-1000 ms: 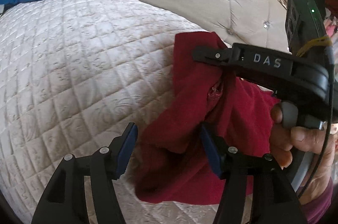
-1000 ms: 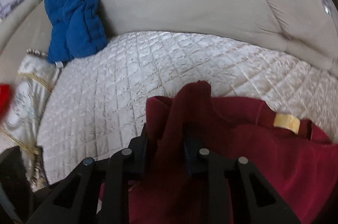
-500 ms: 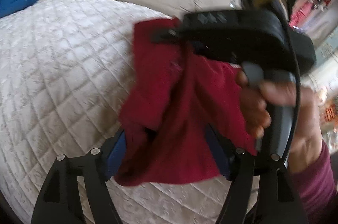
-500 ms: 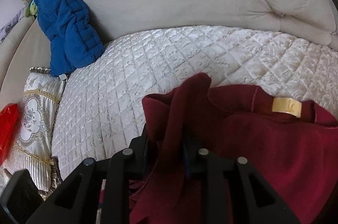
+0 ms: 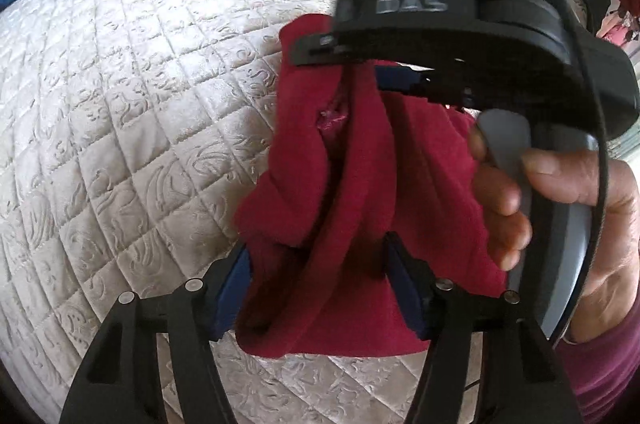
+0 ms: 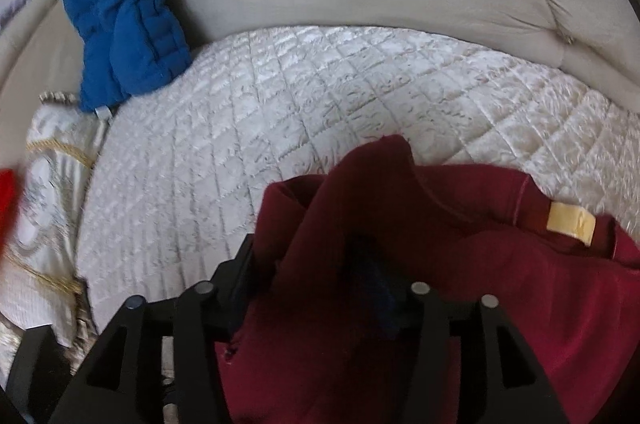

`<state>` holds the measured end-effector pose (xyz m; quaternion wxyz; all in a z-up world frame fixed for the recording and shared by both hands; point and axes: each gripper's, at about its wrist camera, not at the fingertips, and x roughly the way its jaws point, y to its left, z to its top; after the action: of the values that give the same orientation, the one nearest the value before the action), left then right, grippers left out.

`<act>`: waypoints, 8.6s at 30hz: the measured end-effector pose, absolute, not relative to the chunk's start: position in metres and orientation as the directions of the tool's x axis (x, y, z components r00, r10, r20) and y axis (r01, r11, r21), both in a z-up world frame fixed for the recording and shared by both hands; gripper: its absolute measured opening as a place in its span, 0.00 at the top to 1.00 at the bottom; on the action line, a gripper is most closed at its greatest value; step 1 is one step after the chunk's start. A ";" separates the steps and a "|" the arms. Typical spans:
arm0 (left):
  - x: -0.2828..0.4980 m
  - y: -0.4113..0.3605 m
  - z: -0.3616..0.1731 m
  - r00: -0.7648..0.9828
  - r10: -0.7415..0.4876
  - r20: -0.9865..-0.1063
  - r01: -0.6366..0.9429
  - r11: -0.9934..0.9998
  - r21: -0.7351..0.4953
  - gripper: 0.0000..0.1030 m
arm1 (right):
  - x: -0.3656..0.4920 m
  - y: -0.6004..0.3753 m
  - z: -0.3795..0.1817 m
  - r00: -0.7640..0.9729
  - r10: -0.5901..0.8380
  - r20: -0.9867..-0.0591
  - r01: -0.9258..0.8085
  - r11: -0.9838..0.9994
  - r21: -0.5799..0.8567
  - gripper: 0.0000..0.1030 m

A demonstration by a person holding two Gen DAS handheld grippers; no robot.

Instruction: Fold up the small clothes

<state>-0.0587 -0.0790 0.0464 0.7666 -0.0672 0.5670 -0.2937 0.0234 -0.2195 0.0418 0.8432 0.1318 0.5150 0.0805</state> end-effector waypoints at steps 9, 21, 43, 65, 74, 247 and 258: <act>-0.056 -0.086 0.041 0.198 -0.508 -0.838 0.369 0.831 -0.417 0.59 | 0.014 -0.225 0.040 0.496 0.249 -0.832 -0.012 0.960 0.280 0.56; -0.068 -0.075 0.061 0.212 -0.571 -0.793 0.392 0.793 -0.466 0.70 | -0.018 -0.248 0.068 0.568 0.281 -0.774 -0.019 0.944 0.328 0.76; -0.177 -0.214 0.163 0.208 -0.668 -0.715 0.698 0.613 -0.370 1.00 | -0.140 -0.389 0.141 0.705 0.201 -0.680 0.085 0.928 0.362 0.81; -0.153 -0.195 0.118 0.281 -0.594 -0.753 0.669 0.685 -0.290 0.78 | -0.244 -0.450 0.071 0.736 0.183 -0.652 0.258 0.815 0.520 0.39; -0.160 -0.205 0.063 0.192 -0.559 -0.807 0.683 0.666 -0.299 0.78 | -0.277 -0.417 0.063 0.723 0.070 -0.688 0.259 0.895 0.364 0.83; -0.262 -0.076 0.178 0.698 -0.399 -0.595 0.450 0.890 -0.069 0.58 | -0.365 -0.246 0.134 0.834 -0.113 -0.541 0.241 0.955 0.171 0.03; -0.261 -0.078 0.174 0.691 -0.395 -0.606 0.455 0.888 -0.060 0.58 | -0.363 -0.244 0.130 0.824 -0.115 -0.555 0.237 0.959 0.153 0.03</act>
<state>-0.2611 -0.0776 0.1738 0.9182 0.0474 0.3178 -0.2315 -0.3633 -0.2442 0.1297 0.9489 0.1082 0.2817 -0.0929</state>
